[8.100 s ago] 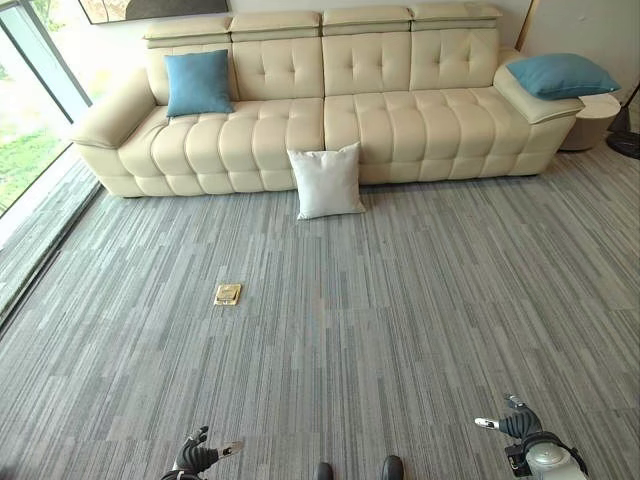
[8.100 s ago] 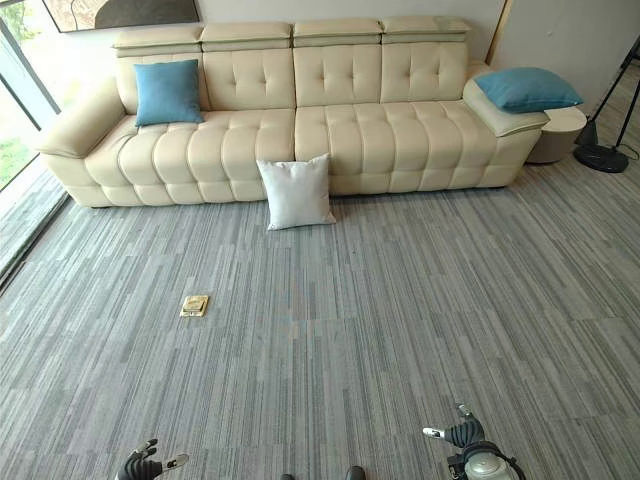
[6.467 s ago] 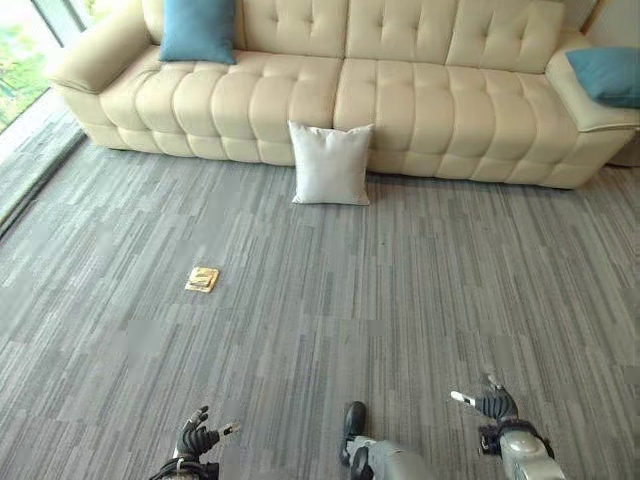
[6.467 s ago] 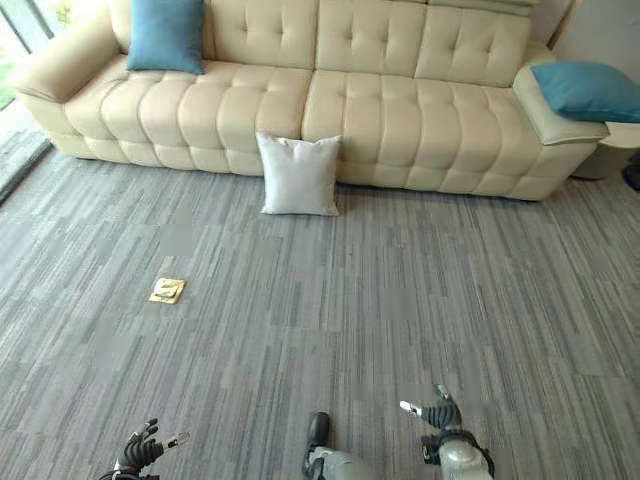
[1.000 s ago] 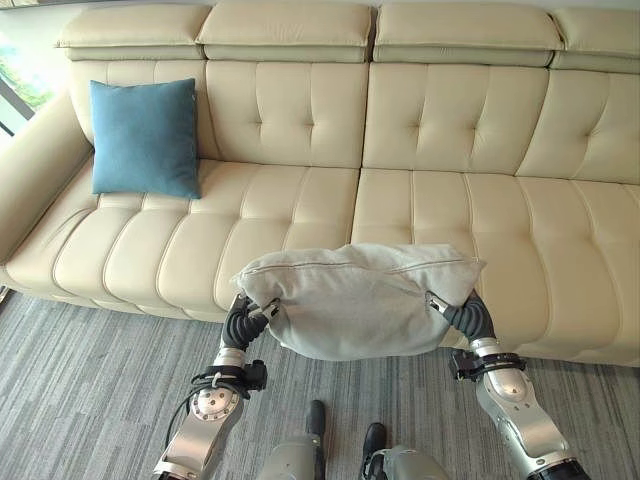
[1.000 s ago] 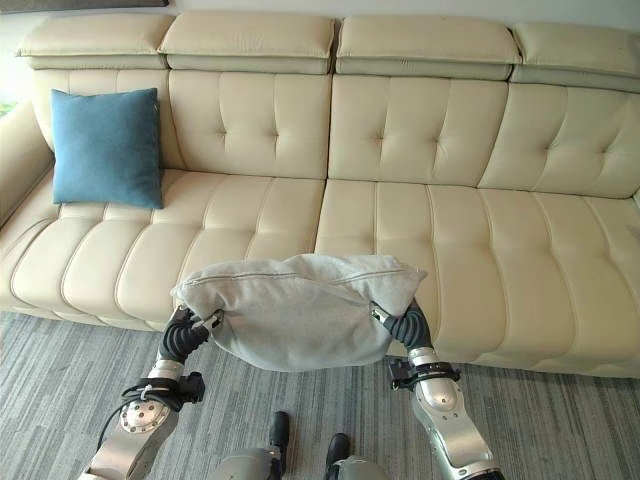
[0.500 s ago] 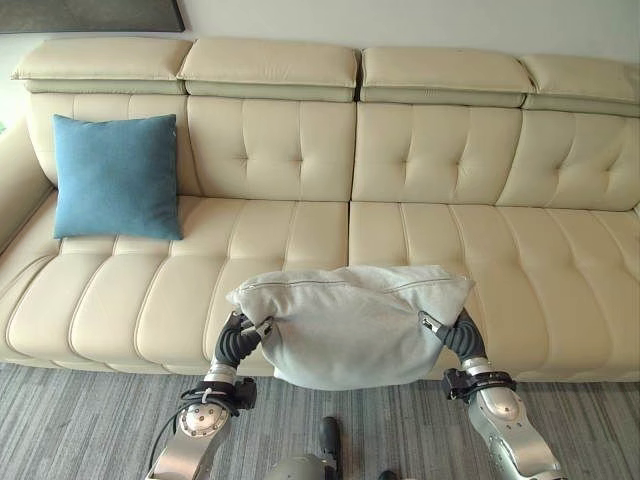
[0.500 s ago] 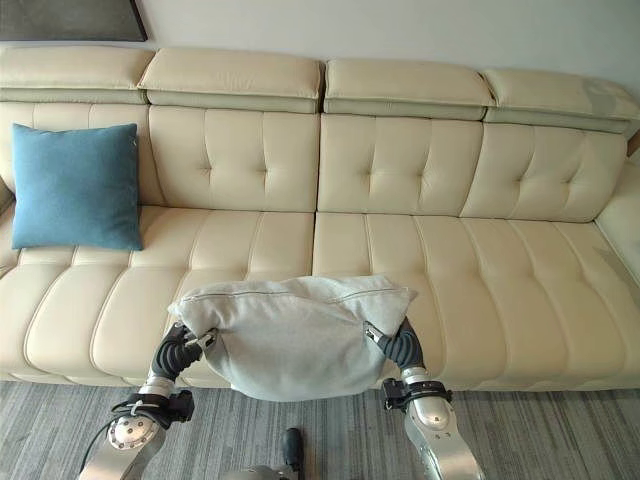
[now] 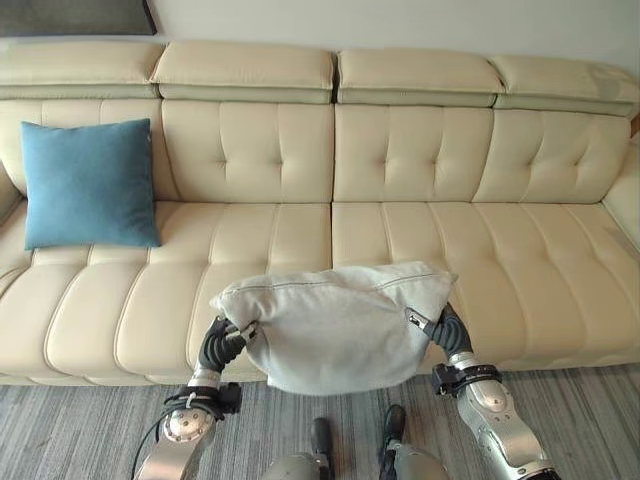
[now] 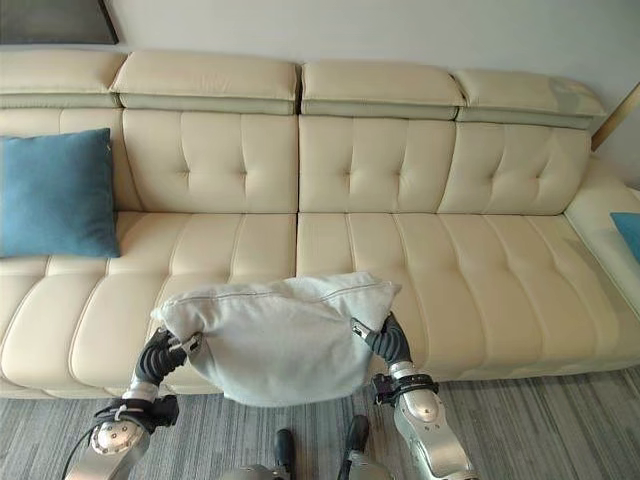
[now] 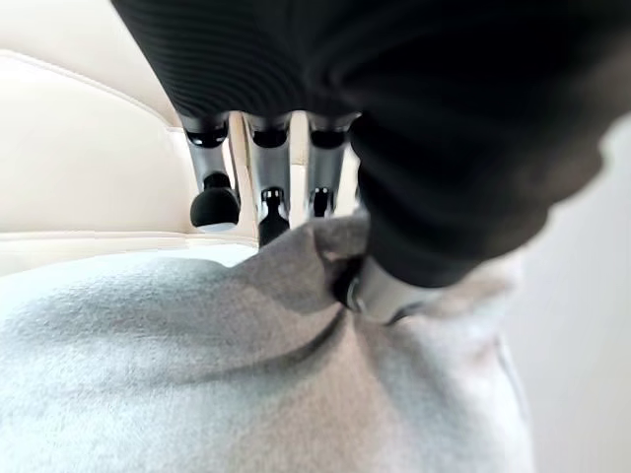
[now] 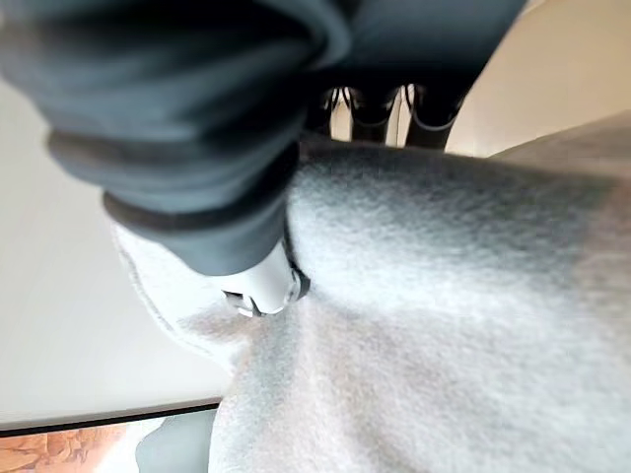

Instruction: Pick up all the scattered cushions and arrange them neatly on the sofa.

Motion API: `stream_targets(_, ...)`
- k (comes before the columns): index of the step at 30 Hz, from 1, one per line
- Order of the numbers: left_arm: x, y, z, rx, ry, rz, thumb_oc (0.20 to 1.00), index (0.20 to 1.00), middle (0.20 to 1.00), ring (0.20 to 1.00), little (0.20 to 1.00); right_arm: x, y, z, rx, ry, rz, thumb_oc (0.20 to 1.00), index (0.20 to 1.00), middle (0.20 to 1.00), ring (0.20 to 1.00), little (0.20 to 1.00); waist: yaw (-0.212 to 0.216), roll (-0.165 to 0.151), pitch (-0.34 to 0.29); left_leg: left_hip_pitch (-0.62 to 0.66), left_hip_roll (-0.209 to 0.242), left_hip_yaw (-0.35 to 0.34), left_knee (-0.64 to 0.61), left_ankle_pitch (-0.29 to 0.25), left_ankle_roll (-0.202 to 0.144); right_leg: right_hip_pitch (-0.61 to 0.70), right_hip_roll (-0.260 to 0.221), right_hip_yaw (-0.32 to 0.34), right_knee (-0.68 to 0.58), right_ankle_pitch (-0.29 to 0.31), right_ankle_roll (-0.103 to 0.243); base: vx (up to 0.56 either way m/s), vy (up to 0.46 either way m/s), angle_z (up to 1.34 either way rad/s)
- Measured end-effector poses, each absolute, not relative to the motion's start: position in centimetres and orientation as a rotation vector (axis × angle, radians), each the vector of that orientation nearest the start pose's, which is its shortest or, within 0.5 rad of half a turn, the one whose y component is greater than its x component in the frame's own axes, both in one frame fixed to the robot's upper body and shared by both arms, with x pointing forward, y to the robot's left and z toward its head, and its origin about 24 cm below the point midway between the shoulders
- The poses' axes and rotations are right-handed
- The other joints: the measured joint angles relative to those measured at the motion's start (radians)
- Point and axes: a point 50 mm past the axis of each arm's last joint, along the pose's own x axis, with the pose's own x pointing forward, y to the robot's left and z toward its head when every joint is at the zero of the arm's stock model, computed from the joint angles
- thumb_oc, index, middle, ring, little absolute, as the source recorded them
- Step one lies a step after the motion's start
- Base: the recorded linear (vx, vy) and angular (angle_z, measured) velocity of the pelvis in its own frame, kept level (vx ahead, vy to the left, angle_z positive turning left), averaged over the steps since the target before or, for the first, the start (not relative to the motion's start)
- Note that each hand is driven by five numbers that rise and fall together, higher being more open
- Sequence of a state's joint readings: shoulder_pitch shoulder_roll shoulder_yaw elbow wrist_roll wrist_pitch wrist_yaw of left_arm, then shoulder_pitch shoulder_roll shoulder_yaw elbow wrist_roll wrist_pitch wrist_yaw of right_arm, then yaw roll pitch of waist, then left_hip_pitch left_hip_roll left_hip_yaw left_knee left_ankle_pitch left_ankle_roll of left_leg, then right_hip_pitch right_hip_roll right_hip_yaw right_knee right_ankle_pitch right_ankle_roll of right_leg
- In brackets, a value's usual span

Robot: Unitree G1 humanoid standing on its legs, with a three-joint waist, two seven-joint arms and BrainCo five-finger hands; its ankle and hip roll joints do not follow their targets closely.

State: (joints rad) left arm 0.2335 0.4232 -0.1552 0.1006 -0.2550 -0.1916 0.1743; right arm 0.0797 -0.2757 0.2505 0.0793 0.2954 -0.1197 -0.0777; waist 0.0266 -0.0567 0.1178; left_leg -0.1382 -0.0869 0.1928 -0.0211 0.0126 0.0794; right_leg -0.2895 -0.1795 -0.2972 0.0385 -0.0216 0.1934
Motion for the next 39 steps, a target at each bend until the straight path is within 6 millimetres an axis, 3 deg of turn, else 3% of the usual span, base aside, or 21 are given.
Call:
stream_targets(1, 19.8, 22.1, -0.3, 0.164, 0.160, 0.091, 0.200, 0.200, 0.200, 0.200, 0.200, 23.0, -15.7, 1.1, 0.029, 0.096, 0.110, 0.200, 0.200, 0.200, 0.200, 0.200, -0.019, -0.026, 0.020, -0.056, -0.037, -0.017, 0.191, -0.046, 0.040, -0.009, -0.037, 0.002, 0.020, 0.057, -0.010, 0.32, -0.087, 0.50)
stream_targets(2, 19.7, 21.6, -0.8, 0.138, 0.172, 0.095, 0.200, 0.200, 0.200, 0.200, 0.200, 23.1, -16.3, 1.2, 0.009, 0.097, 0.107, 0.200, 0.200, 0.200, 0.200, 0.200, -0.015, 0.011, 0.030, -0.088, -0.008, -0.029, 0.378, -0.145, 0.015, -0.025, -0.021, 0.010, 0.067, 0.076, 0.005, 0.34, -0.116, -0.01)
stream_targets(3, 19.3, 21.3, -1.2, 0.118, 0.185, 0.099, 0.200, 0.200, 0.200, 0.200, 0.200, 23.1, -16.6, 1.3, -0.011, 0.094, 0.112, 0.200, 0.200, 0.200, 0.200, 0.200, -0.001, 0.063, 0.030, -0.059, 0.022, -0.066, 0.369, -0.255, 0.046, -0.048, 0.013, 0.005, 0.132, 0.067, 0.021, 0.32, -0.140, -0.46)
stream_targets(4, 19.3, 21.3, -1.4, 0.112, 0.196, 0.103, 0.200, 0.200, 0.200, 0.200, 0.200, 22.6, -16.3, 0.7, -0.006, 0.125, 0.114, 0.200, 0.200, 0.200, 0.200, 0.200, 0.013, 0.053, 0.036, -0.032, 0.013, -0.085, 0.321, -0.246, 0.022, -0.051, 0.005, 0.024, 0.174, 0.067, 0.012, 0.29, -0.166, -0.05)
stream_targets(6, 19.9, 21.1, -0.8, 0.114, 0.164, 0.099, 0.200, 0.200, 0.200, 0.200, 0.200, 21.8, -16.6, 0.0, -0.007, 0.157, 0.105, 0.200, 0.200, 0.200, 0.200, 0.200, -0.025, 0.030, 0.026, 0.001, 0.013, -0.159, 0.210, -0.161, -0.018, -0.025, 0.033, 0.025, 0.148, 0.066, -0.019, 0.25, -0.188, 0.76)
stream_targets(7, 20.2, 21.3, -0.5, 0.128, 0.155, 0.090, 0.200, 0.200, 0.200, 0.200, 0.200, 21.7, -16.7, -0.1, -0.011, 0.167, 0.103, 0.200, 0.200, 0.200, 0.200, 0.200, -0.023, 0.009, 0.018, 0.020, 0.018, -0.182, 0.162, -0.135, -0.033, 0.017, 0.055, 0.026, 0.093, 0.088, -0.053, 0.21, -0.179, 0.76)
stream_targets(8, 20.4, 21.2, -0.4, 0.130, 0.152, 0.086, 0.200, 0.200, 0.200, 0.200, 0.200, 21.7, -16.8, -0.1, -0.016, 0.166, 0.103, 0.200, 0.200, 0.200, 0.200, 0.200, -0.022, 0.003, 0.013, 0.040, 0.033, -0.198, 0.116, -0.095, -0.046, 0.049, 0.069, 0.012, 0.037, 0.134, -0.114, 0.17, -0.152, 0.61)
stream_targets(9, 20.4, 21.2, -0.4, 0.129, 0.151, 0.084, 0.200, 0.200, 0.200, 0.200, 0.200, 21.9, -16.9, 0.1, -0.021, 0.158, 0.104, 0.200, 0.200, 0.200, 0.200, 0.200, -0.022, 0.010, 0.011, 0.058, 0.050, -0.216, 0.083, -0.083, -0.064, 0.067, 0.087, -0.008, 0.021, 0.132, -0.129, 0.18, -0.151, 0.72)
stream_targets(10, 20.5, 21.0, -0.3, 0.130, 0.147, 0.070, 0.200, 0.200, 0.200, 0.200, 0.200, 22.3, -17.2, 0.5, -0.030, 0.140, 0.096, 0.200, 0.200, 0.200, 0.200, 0.200, -0.024, 0.014, 0.009, 0.062, 0.069, -0.237, 0.070, -0.064, -0.092, 0.083, 0.099, -0.044, 0.020, 0.109, -0.170, 0.18, -0.122, 0.64)
stream_targets(13, 20.5, 20.4, -0.4, 0.128, 0.150, 0.040, 0.200, 0.200, 0.200, 0.200, 0.200, 23.0, -17.9, 1.3, -0.050, 0.110, 0.077, 0.200, 0.200, 0.200, 0.200, 0.200, -0.024, 0.015, 0.008, 0.054, 0.089, -0.220, 0.090, -0.056, -0.104, 0.100, 0.117, -0.067, 0.007, 0.099, -0.215, 0.12, -0.033, 0.30)
stream_targets(16, 20.5, 20.1, -0.3, 0.122, 0.143, 0.028, 0.200, 0.200, 0.200, 0.200, 0.200, 23.7, -18.1, 2.1, -0.054, 0.072, 0.062, 0.200, 0.200, 0.200, 0.200, 0.200, -0.028, 0.011, 0.008, 0.033, 0.091, -0.196, 0.147, -0.063, -0.115, 0.115, 0.121, -0.053, -0.009, 0.097, -0.224, 0.11, 0.014, -0.05)
stream_targets(18, 21.3, 19.7, 0.3, 0.122, 0.112, 0.001, 0.200, 0.200, 0.200, 0.200, 0.200, 23.9, -18.7, 2.5, -0.055, 0.057, 0.031, 0.200, 0.200, 0.200, 0.200, 0.200, -0.032, -0.008, 0.017, -0.040, 0.087, -0.171, 0.202, -0.123, -0.148, 0.132, 0.114, -0.009, -0.048, 0.079, -0.261, 0.07, 0.025, 0.13)
stream_targets(19, 22.0, 19.5, 0.9, 0.122, 0.084, -0.007, 0.200, 0.200, 0.200, 0.200, 0.200, 24.1, -18.9, 2.7, -0.054, 0.049, 0.021, 0.200, 0.200, 0.200, 0.200, 0.200, -0.023, -0.019, 0.024, -0.071, 0.084, -0.167, 0.180, -0.122, -0.151, 0.138, 0.110, -0.002, -0.068, 0.080, -0.278, 0.05, 0.031, 0.14)
stream_targets(23, 22.4, 19.4, 1.2, 0.124, 0.072, -0.006, 0.200, 0.200, 0.200, 0.200, 0.200, 24.2, -18.7, 2.6, -0.040, 0.047, 0.003, 0.200, 0.200, 0.200, 0.200, 0.200, 0.001, -0.026, 0.039, -0.222, 0.109, -0.183, 0.153, -0.048, -0.141, 0.158, 0.109, -0.004, -0.096, 0.087, -0.240, 0.14, 0.093, -0.23)
stream_targets(25, 21.5, 19.5, 0.4, 0.120, 0.106, 0.006, 0.200, 0.200, 0.200, 0.200, 0.200, 23.6, -18.5, 2.0, -0.041, 0.074, 0.010, 0.200, 0.200, 0.200, 0.200, 0.200, -0.001, 0.042, 0.028, -0.177, 0.146, -0.186, 0.134, -0.003, -0.135, 0.215, 0.137, 0.007, -0.092, 0.070, -0.201, 0.21, 0.142, -0.52)
stream_targets(28, 21.5, 19.8, 0.7, 0.135, 0.097, 0.008, 0.200, 0.200, 0.200, 0.200, 0.200, 23.6, -18.2, 2.1, -0.047, 0.069, 0.017, 0.200, 0.200, 0.200, 0.200, 0.200, -0.009, 0.026, 0.019, -0.133, 0.096, -0.162, 0.073, 0.040, -0.138, 0.216, 0.082, 0.053, -0.080, 0.050, -0.140, 0.15, 0.111, -0.30)
stream_targets(33, 22.5, 20.1, 1.8, 0.153, 0.053, 0.038, 0.200, 0.200, 0.200, 0.200, 0.200, 24.6, -17.3, 2.9, -0.053, 0.026, 0.010, 0.200, 0.200, 0.200, 0.200, 0.200, 0.002, 0.018, 0.016, -0.065, 0.030, -0.142, 0.003, 0.087, -0.108, 0.247, 0.022, 0.082, -0.086, 0.057, -0.082, 0.05, 0.074, 0.00)
stream_targets(34, 23.6, 20.6, 3.0, 0.164, -0.001, 0.081, 0.200, 0.200, 0.200, 0.200, 0.200, 25.9, -16.3, 4.3, -0.054, -0.029, 0.035, 0.200, 0.200, 0.200, 0.200, 0.200, 0.010, 0.017, 0.016, -0.065, 0.022, -0.133, -0.008, 0.108, -0.077, 0.242, 0.014, 0.082, -0.088, 0.068, -0.054, -0.03, 0.083, 0.11)
stream_targets(35, 24.1, 21.0, 3.6, 0.179, -0.024, 0.107, 0.200, 0.200, 0.200, 0.200, 0.200, 26.6, -15.7, 4.8, -0.054, -0.050, 0.035, 0.200, 0.200, 0.200, 0.200, 0.200, 0.013, 0.014, 0.014, -0.066, 0.019, -0.135, -0.009, 0.110, -0.074, 0.239, 0.012, 0.085, -0.096, 0.071, -0.058, -0.05, 0.096, 0.02)
stream_targets(36, 25.7, 20.9, 4.6, 0.204, -0.069, 0.136, 0.200, 0.200, 0.200, 0.200, 0.200, 28.7, -14.7, 6.0, -0.083, -0.090, 0.035, 0.200, 0.200, 0.200, 0.200, 0.200, 0.019, 0.015, 0.014, -0.078, 0.024, -0.129, -0.012, 0.112, -0.070, 0.225, 0.017, 0.093, -0.096, 0.075, -0.060, -0.07, 0.033, -0.16)
stream_targets(39, 29.9, 20.7, 8.8, 0.221, -0.225, 0.221, 0.200, 0.200, 0.200, 0.200, 0.200, 33.0, -13.2, 10.6, -0.108, -0.226, -0.002, 0.200, 0.200, 0.200, 0.200, 0.200, 0.035, 0.017, 0.016, -0.126, 0.043, -0.126, -0.025, 0.140, -0.054, 0.183, 0.042, 0.105, -0.119, 0.100, -0.067, -0.10, 0.026, -0.11)
